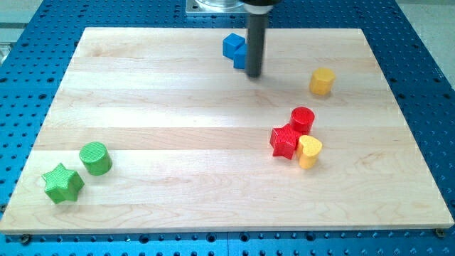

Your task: Keep your hand diagonally top right to the yellow hexagon

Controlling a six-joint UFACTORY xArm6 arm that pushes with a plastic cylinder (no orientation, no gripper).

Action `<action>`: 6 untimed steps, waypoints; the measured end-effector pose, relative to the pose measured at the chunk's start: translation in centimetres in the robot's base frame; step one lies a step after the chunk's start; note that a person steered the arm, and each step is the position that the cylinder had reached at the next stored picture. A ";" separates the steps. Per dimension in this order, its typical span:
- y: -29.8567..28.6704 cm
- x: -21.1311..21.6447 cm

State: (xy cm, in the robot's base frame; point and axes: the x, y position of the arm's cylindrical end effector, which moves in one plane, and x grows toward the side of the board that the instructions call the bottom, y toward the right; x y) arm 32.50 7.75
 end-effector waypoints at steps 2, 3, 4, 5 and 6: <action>5.1 3.8; 5.2 3.4; 5.2 2.9; 4.9 0.9; 4.3 -4.0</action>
